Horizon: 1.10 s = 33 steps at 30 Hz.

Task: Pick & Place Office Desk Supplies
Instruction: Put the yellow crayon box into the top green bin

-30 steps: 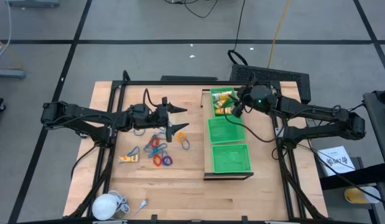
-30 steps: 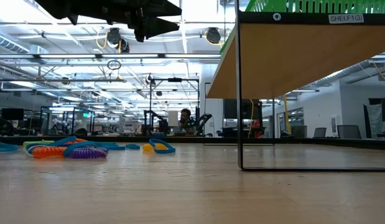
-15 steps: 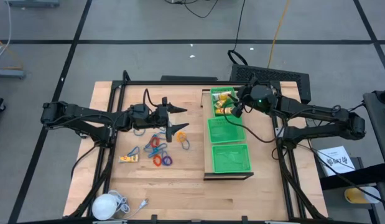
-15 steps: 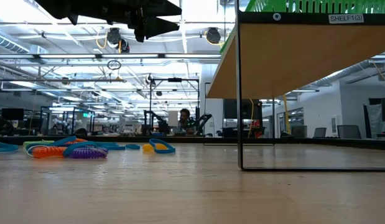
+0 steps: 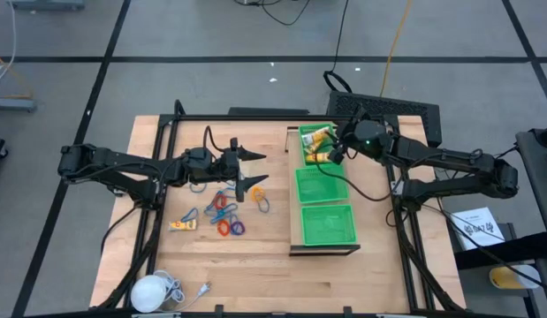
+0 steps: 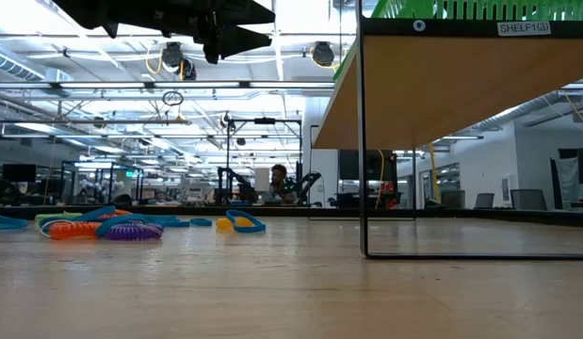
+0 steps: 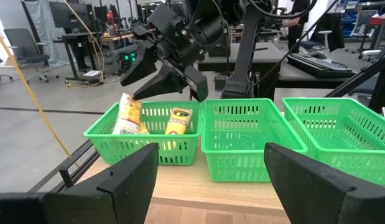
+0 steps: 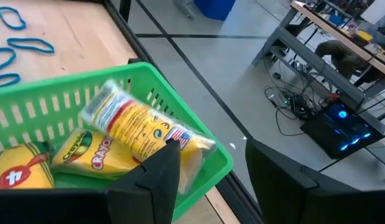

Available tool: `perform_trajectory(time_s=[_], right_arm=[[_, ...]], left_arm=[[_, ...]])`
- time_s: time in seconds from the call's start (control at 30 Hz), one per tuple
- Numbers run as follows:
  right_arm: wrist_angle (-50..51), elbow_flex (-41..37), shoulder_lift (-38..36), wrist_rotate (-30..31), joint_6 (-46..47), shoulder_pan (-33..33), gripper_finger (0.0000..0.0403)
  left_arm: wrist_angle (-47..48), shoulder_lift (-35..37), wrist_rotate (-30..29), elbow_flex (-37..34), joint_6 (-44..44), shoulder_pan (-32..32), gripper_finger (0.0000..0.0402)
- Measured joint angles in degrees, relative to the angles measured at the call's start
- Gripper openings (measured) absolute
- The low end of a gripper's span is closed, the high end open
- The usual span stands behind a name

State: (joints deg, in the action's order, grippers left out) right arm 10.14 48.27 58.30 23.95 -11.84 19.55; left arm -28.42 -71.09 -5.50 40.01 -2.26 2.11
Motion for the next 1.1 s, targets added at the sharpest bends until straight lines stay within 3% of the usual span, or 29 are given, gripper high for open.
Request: perform_trajectory(time_s=[0.2, 0.4, 0.57, 0.7, 0.93, 1.1], right_arm=[[-3.11, 0.00, -3.27, -0.15, -1.33, -2.91, 0.0171], [-3.46, 0.00, -8.49, -0.17, -1.07, -6.73, 0.0171], [-3.39, -0.63, -10.99, -0.20, -1.00, -9.01, 0.0171], [-3.44, -1.64, -11.34, -0.20, -1.29, -9.33, 0.0171], [-3.45, -2.92, -11.27, -0.21, -1.31, -9.33, 0.0171], [-3.48, -2.93, -11.27, -0.22, -1.31, -9.31, 0.0171]], left_arm=[[1.89, 0.02, -0.01, 0.00, 0.07, -0.22, 0.0296], [14.19, 3.00, -0.11, 0.10, 3.07, -1.65, 0.0296], [32.48, 7.52, -0.37, 0.06, 13.33, -4.14, 0.0296], [52.49, 11.01, -0.69, 0.00, 25.94, -6.44, 0.0296], [75.22, 10.75, 1.10, 0.00, 42.52, -13.33, 0.0296], [84.88, 8.30, 9.27, -1.05, 54.25, -18.74, 0.0296]])
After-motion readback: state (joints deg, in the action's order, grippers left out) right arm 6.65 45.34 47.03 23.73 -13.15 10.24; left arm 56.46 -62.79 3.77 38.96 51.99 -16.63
